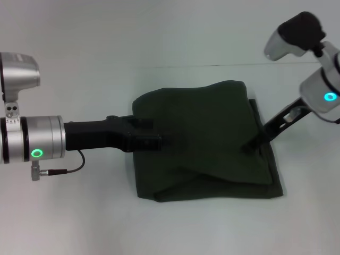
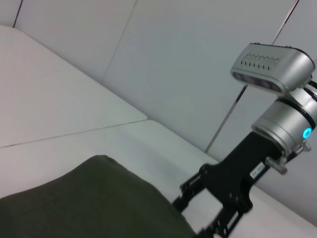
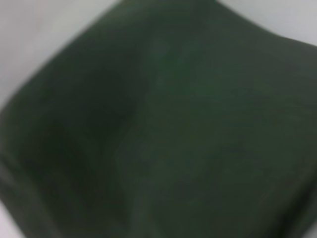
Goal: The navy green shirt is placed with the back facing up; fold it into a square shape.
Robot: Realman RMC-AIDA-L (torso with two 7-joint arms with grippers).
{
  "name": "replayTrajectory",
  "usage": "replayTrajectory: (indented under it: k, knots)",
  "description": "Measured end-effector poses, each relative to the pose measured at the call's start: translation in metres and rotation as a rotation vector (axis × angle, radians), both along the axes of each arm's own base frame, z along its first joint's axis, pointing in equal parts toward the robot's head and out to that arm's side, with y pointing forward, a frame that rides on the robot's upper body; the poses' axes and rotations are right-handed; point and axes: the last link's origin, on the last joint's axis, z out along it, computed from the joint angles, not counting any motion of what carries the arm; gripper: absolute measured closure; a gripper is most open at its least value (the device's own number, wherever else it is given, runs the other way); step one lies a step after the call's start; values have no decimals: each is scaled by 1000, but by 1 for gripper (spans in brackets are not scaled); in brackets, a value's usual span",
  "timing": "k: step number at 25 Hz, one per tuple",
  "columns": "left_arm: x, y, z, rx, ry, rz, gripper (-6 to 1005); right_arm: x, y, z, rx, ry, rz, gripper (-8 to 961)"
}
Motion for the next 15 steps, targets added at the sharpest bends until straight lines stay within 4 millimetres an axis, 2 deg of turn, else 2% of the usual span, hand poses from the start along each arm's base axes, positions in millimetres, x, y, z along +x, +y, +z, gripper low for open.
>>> replayTrajectory:
  k: [6,9,11,15]
  knots:
    - [-3,-2,-6,-16,4,16,50,11,7,19,79,3,-17,25]
    - [-2,-3,-7,-23,10,10,50,-7,7,30,68,117,1,25]
    - [-3,-2,-6,-22,16,6,50,-24,-1,31,-2,212,29,25]
    - [-14,0,6,4,54,20,50,-54,-14,17,-145,301,108,25]
